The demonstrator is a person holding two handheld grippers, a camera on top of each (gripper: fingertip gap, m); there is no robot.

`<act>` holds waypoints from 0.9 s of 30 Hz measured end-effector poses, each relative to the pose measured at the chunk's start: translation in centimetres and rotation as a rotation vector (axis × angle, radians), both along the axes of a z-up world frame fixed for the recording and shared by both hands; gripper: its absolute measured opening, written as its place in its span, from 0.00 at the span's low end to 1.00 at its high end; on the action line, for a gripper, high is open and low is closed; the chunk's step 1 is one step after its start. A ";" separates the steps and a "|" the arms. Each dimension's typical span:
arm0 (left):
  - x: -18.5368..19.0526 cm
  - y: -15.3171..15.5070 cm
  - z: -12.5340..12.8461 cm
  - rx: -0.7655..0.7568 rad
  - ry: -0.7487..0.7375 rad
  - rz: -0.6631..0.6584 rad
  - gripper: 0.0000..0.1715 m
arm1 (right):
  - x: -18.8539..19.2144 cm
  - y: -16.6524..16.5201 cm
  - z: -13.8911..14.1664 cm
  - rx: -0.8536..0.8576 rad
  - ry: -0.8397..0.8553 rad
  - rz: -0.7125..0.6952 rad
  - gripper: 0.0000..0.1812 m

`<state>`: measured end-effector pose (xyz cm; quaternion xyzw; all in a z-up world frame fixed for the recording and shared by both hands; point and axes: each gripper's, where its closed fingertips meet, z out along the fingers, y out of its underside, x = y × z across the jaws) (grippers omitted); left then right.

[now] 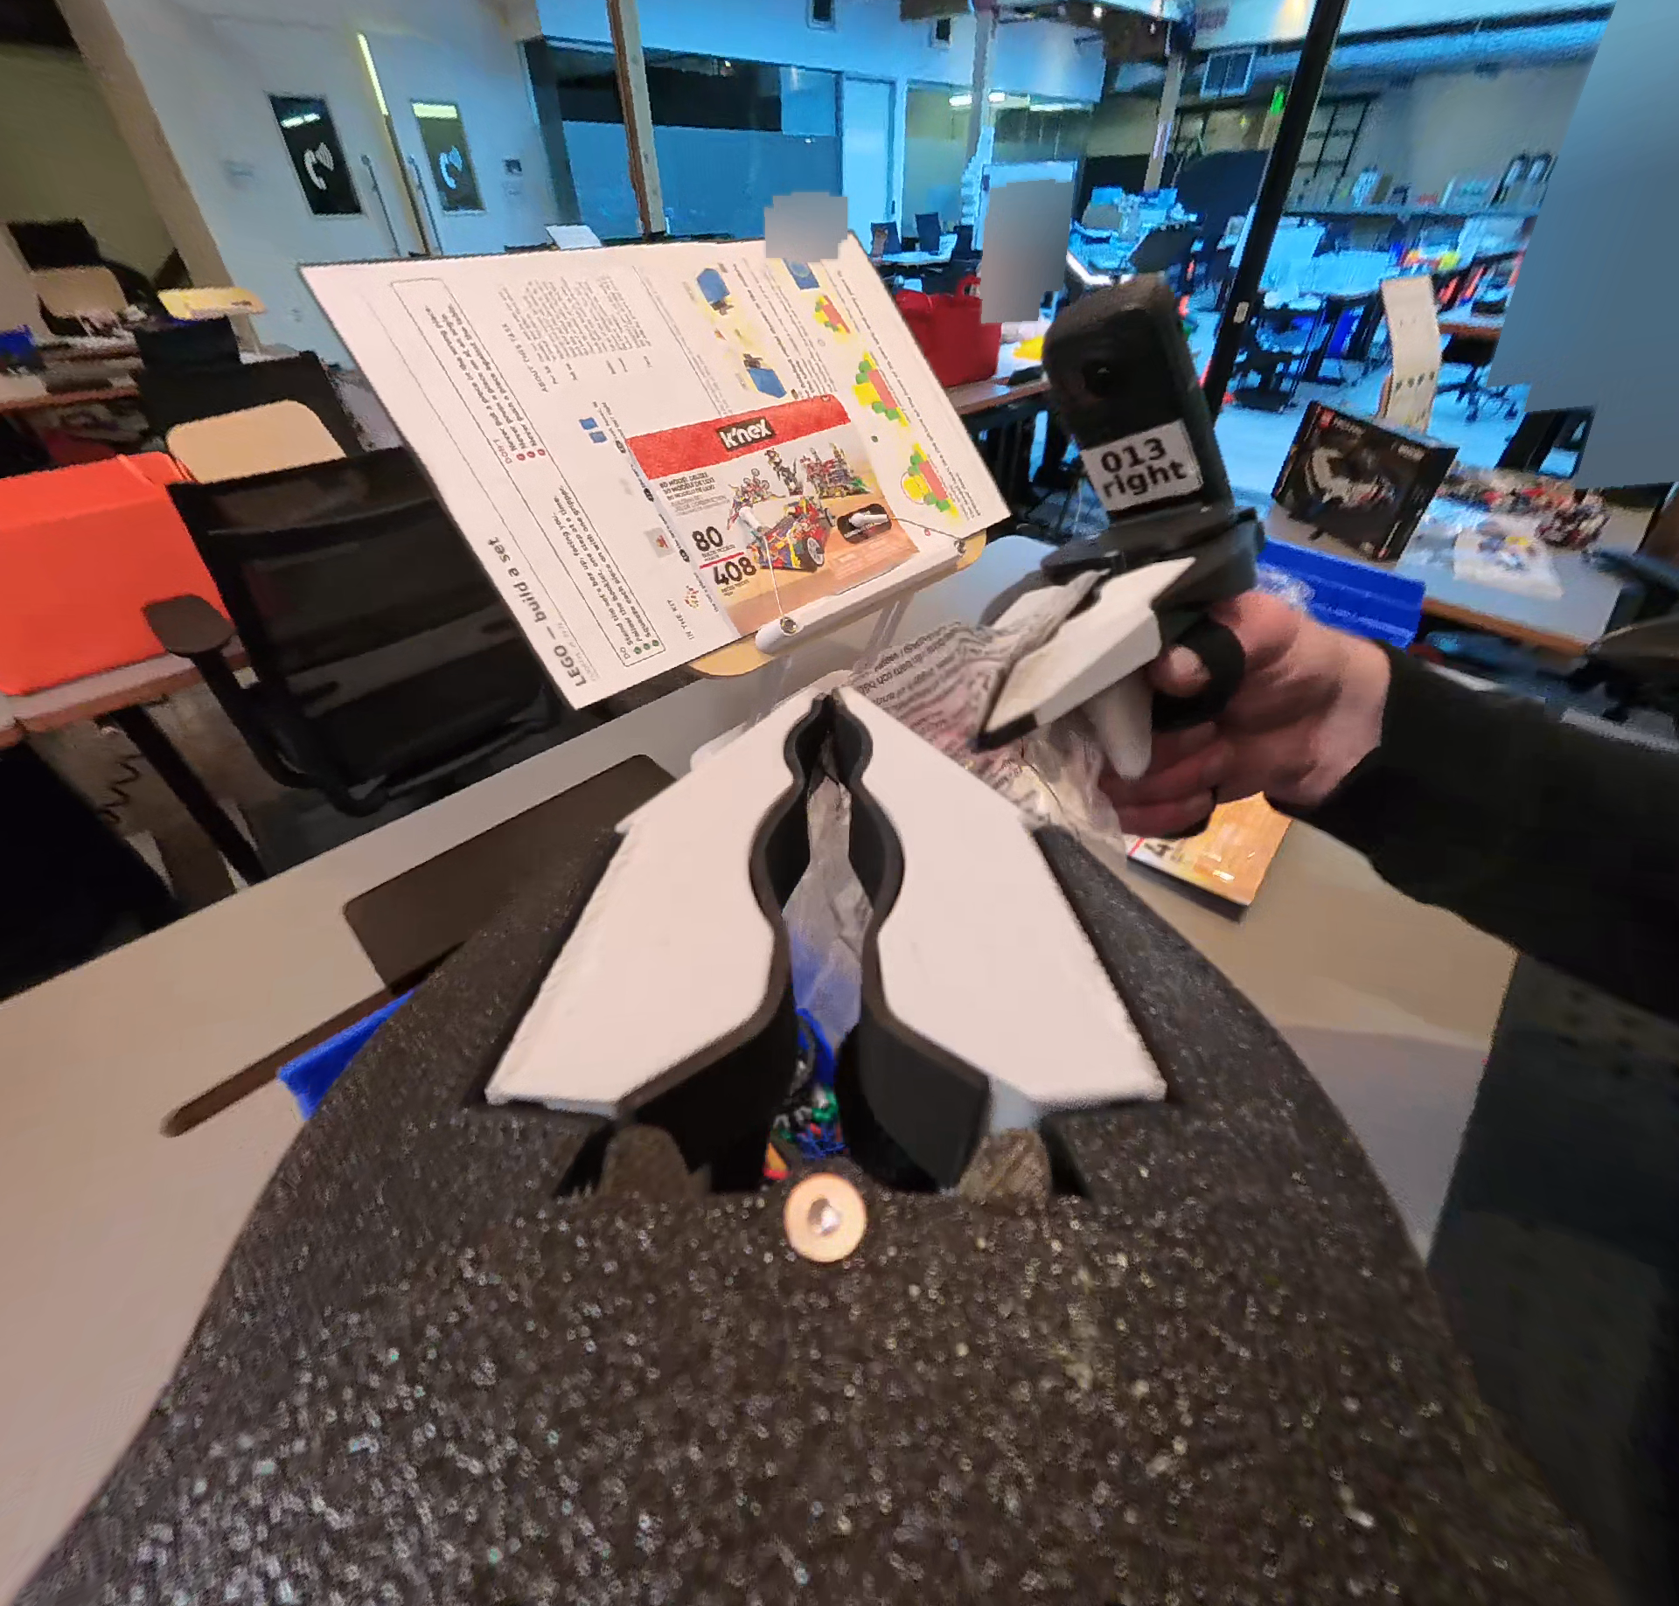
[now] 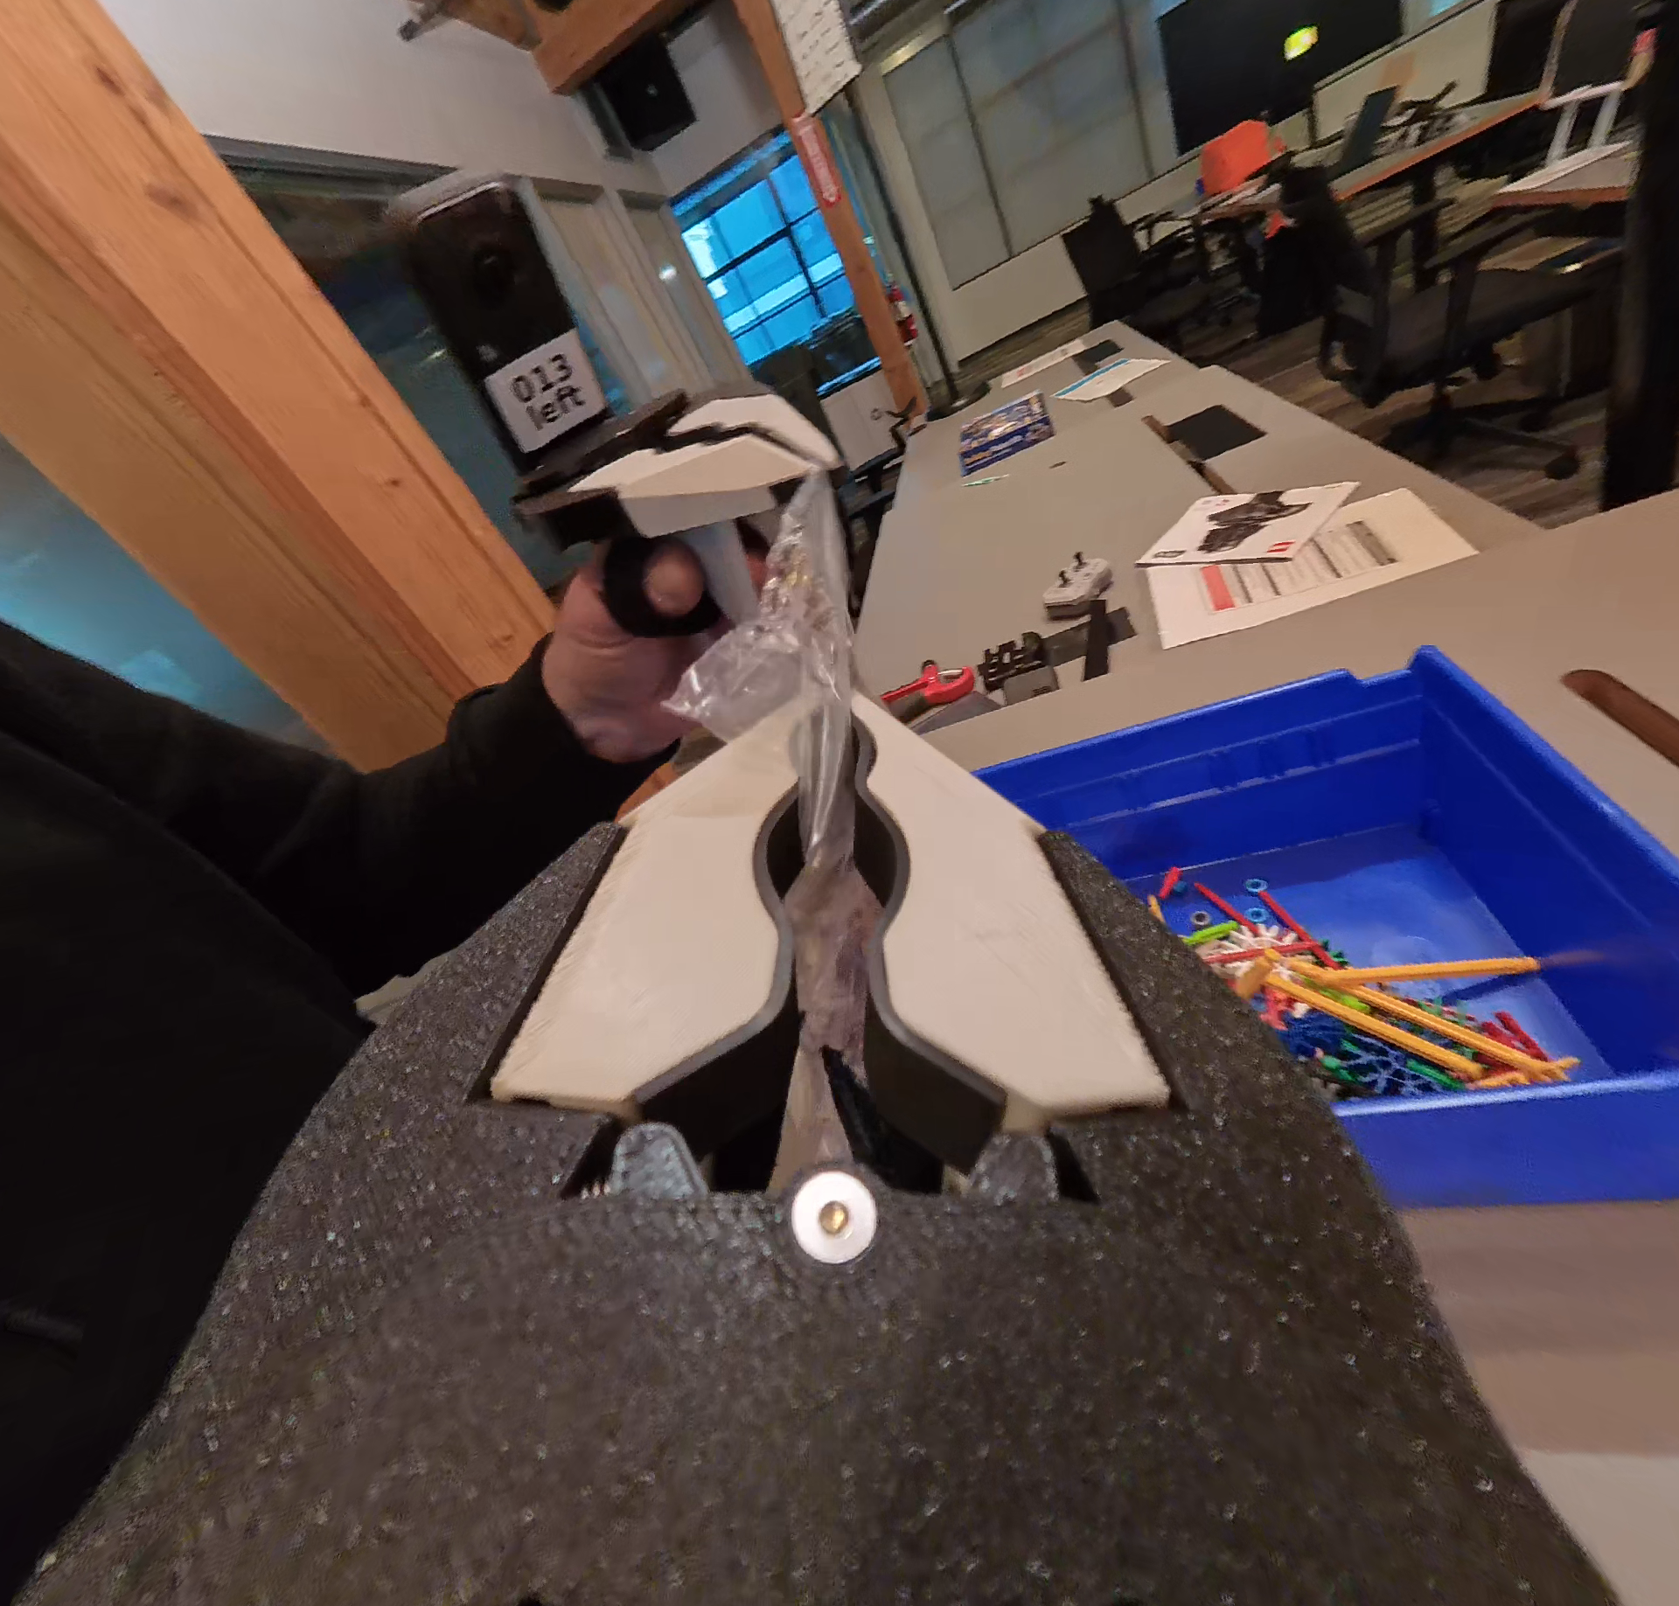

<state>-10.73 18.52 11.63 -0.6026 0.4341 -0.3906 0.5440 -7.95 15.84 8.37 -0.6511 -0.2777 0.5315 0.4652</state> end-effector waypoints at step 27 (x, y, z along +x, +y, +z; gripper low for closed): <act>1.3 -0.4 -5.1 -0.027 0.288 -0.131 0.42 | -1.0 -1.1 -0.7 0.118 -0.148 0.048 0.00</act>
